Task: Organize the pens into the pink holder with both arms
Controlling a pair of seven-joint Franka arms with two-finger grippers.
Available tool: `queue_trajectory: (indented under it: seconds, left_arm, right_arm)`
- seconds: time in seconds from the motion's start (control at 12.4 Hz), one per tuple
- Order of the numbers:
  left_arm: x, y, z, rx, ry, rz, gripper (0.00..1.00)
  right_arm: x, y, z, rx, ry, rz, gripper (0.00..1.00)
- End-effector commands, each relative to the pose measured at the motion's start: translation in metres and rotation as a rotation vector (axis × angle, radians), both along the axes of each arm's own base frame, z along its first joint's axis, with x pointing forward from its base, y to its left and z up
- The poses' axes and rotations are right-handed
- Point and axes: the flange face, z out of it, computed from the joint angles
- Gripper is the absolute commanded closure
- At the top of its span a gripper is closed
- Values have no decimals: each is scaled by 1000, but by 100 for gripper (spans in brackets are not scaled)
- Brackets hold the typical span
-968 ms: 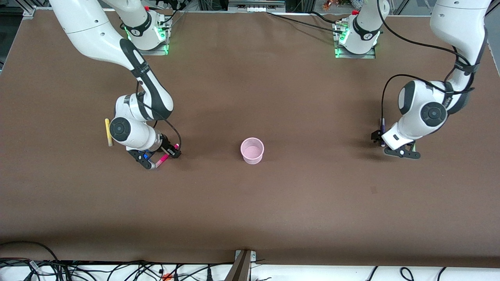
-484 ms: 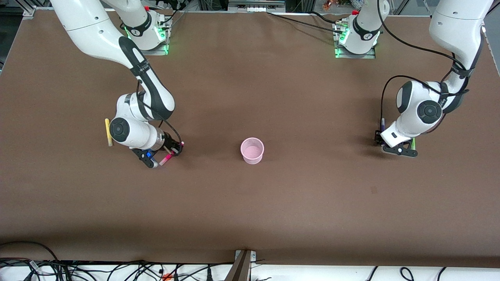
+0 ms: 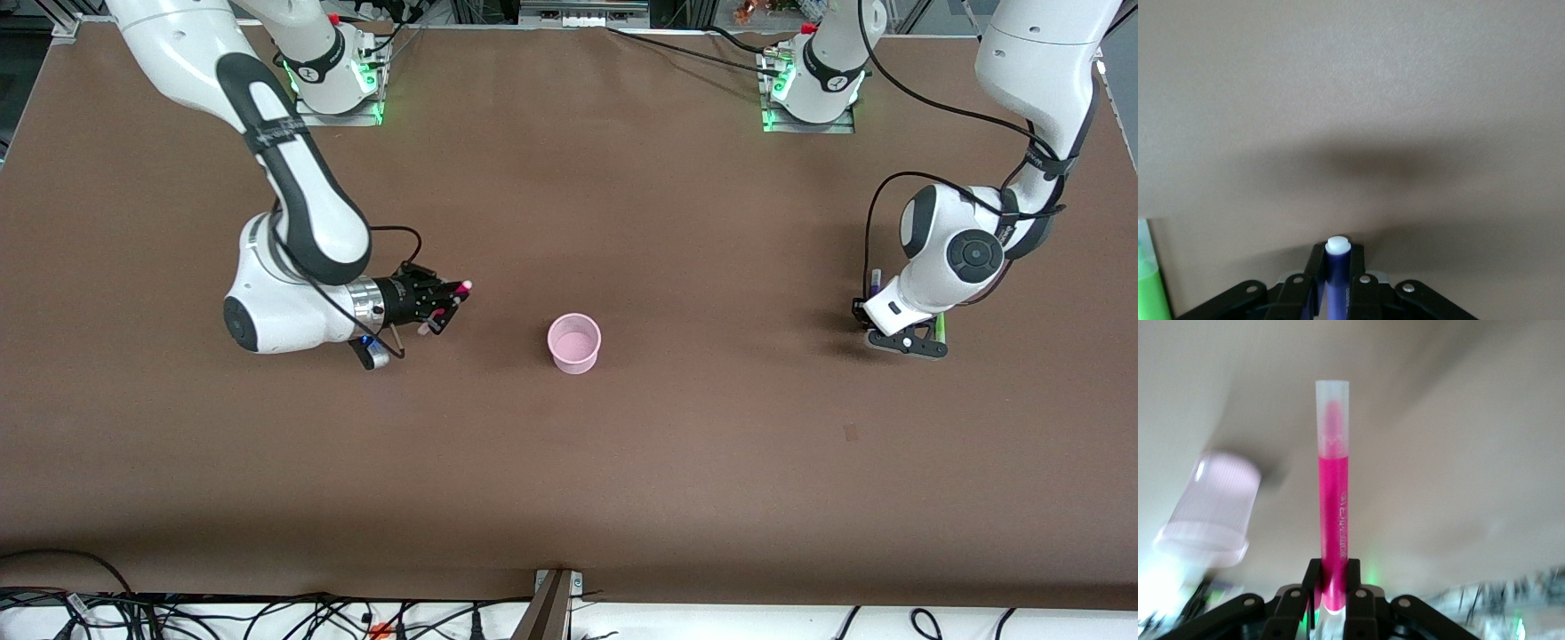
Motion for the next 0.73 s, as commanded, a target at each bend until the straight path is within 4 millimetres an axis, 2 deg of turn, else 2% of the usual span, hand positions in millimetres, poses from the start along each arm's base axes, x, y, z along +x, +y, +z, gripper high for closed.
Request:
queue_trajectory:
  seconds: [0.0,0.08,0.32,0.4,0.48,0.65]
  left_arm:
    - [18,2,40,32,40,0,100]
    - [31,-4,58,44,76,-3,100]
    - [73,-18,130,78,128,-1,100]
    - [80,-24,147,85,149,-1,100]
    - [86,-27,162,88,153,1,100]
    - [96,-28,182,53,127,-5,100]
  right_arm:
    - [1,31,22,206,115,-115,100]
    - [-1,52,26,280,141,-163,100]
    - [-6,107,12,352,142,-332,100]
    - [-9,132,6,360,137,-360,100]
    - [-9,148,-3,356,126,-377,100]
    - [-2,158,-15,350,110,-393,100]
